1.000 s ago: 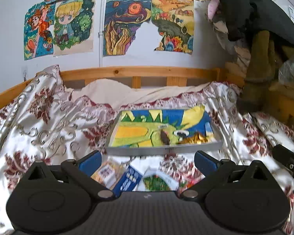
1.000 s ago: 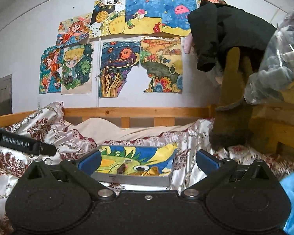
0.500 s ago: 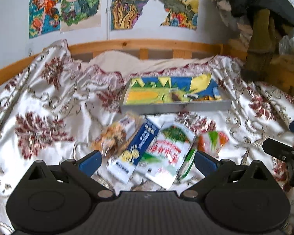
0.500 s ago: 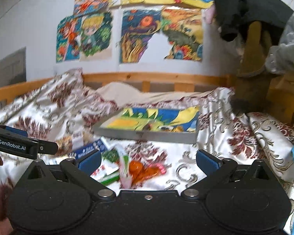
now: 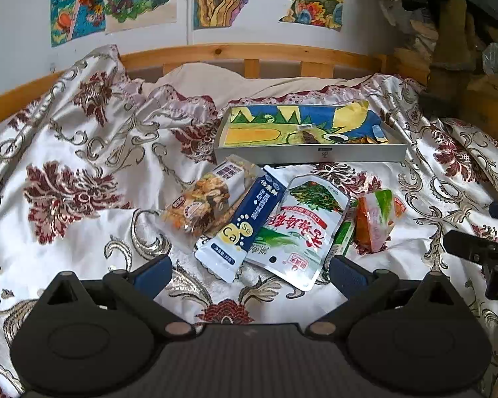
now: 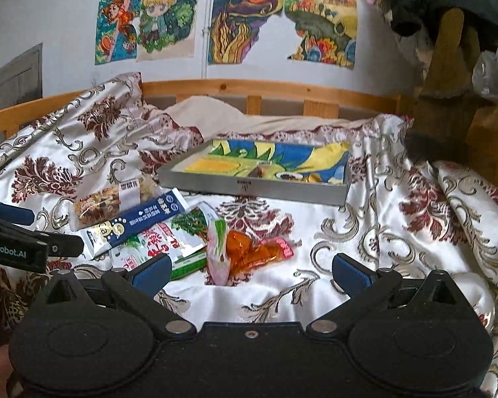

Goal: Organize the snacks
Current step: 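Open both tools and lift them back from the tray, then move the right tool toward the orange snack bag while the left tool approaches the green stick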

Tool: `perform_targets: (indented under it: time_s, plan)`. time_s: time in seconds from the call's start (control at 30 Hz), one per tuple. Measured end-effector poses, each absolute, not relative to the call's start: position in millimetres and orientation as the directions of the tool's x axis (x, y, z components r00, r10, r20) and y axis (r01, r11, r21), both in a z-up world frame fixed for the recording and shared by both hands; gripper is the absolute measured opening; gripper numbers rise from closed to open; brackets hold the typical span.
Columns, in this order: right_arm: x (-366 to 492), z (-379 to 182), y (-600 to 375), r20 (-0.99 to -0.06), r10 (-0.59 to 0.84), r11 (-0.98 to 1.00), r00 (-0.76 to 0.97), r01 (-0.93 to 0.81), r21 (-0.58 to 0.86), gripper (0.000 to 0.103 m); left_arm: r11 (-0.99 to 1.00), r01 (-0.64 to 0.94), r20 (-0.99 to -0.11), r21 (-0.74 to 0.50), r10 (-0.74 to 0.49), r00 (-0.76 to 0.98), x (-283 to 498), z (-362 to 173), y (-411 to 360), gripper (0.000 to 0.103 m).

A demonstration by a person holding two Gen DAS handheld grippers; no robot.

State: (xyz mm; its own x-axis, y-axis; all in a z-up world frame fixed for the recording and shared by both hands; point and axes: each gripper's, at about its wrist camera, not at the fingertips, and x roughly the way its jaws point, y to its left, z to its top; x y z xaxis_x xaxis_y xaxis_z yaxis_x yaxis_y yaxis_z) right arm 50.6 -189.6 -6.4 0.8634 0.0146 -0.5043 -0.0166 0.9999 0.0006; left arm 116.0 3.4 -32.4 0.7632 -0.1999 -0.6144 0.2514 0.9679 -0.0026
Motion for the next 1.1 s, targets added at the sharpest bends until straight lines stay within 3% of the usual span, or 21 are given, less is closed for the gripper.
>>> perform_targets:
  time_s: [1.1]
  plan:
    - [64,-19,-183,-0.595,0.071,0.997,0.800,-0.073,0.020,0.102,0.965,0.260,-0.655,0.040,-0.171,0.736,122,-41,-1,0.103]
